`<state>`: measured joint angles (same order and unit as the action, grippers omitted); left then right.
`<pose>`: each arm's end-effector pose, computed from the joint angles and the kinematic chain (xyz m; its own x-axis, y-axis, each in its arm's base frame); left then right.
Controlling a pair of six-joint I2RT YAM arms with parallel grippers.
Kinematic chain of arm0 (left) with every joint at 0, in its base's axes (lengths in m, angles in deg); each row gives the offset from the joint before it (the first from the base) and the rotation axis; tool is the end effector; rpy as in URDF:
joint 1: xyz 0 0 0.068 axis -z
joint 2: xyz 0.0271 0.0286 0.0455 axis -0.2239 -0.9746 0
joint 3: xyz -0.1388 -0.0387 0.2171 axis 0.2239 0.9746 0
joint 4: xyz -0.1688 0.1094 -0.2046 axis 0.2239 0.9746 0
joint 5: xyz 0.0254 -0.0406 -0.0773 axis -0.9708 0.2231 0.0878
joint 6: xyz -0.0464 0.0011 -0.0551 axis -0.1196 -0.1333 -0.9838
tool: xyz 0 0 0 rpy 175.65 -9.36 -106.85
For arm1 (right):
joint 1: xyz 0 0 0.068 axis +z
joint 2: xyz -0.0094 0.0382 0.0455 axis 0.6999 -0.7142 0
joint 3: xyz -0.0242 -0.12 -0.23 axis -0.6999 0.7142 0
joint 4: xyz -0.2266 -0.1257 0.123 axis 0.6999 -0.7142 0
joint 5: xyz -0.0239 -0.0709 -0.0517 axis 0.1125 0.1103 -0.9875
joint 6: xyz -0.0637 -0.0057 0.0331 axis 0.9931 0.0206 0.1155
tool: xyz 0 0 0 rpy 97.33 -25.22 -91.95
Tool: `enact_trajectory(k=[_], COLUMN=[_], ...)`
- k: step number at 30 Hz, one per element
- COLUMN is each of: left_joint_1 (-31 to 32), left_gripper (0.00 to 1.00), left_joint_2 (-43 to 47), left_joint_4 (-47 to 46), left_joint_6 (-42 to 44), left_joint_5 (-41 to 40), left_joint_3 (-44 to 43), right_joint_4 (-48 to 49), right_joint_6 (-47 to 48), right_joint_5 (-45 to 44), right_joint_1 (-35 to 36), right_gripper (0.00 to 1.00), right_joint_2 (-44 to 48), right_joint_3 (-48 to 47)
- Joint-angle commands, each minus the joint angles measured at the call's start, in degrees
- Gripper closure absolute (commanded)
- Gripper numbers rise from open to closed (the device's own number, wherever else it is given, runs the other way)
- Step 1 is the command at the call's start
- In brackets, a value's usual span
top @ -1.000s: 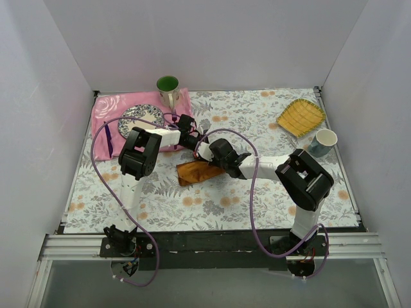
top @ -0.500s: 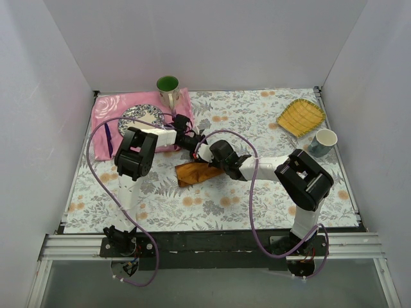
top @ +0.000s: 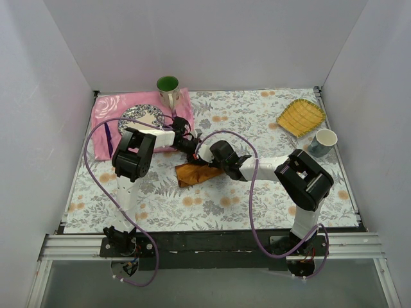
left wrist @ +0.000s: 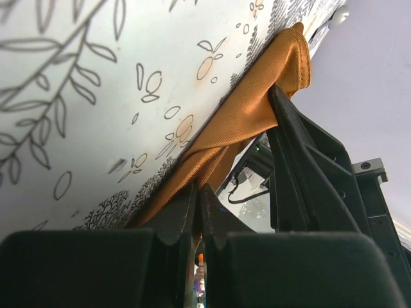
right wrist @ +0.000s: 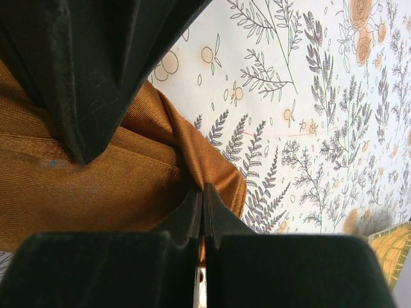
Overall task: Fold the napkin into a case and place the utensils inside
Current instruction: Stuff the top corner of the smaller-rectangle-folded napkin into the folded napkin.
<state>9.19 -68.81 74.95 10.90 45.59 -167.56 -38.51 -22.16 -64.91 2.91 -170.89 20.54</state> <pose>0.3917 -0.2116 0.0515 -0.6795 -0.3261 0.6572 -0.7212 0.4611 -0.5169 0.2888 0.2803 0.1021 -0.0684 -0.8828 -0.4647 -0.6569 0.3904 -0.6451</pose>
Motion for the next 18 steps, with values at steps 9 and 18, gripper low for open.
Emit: enact_trajectory(k=[9, 18], left_joint_1=[-0.1, -0.2], left_gripper=[1.00, 1.00], left_joint_2=[5.4, 5.0], left_joint_4=[-0.1, -2.4], left_joint_6=[1.7, 1.4], left_joint_5=[0.7, 0.9], left_joint_3=[-3.4, -3.7], right_joint_4=[1.0, 1.3], right_joint_6=[0.0, 0.2], right_joint_5=[1.9, 2.2], right_joint_1=[0.0, 0.1], right_gripper=[0.99, 0.99], right_joint_2=[2.5, 3.1], right_joint_3=[-0.5, -0.2])
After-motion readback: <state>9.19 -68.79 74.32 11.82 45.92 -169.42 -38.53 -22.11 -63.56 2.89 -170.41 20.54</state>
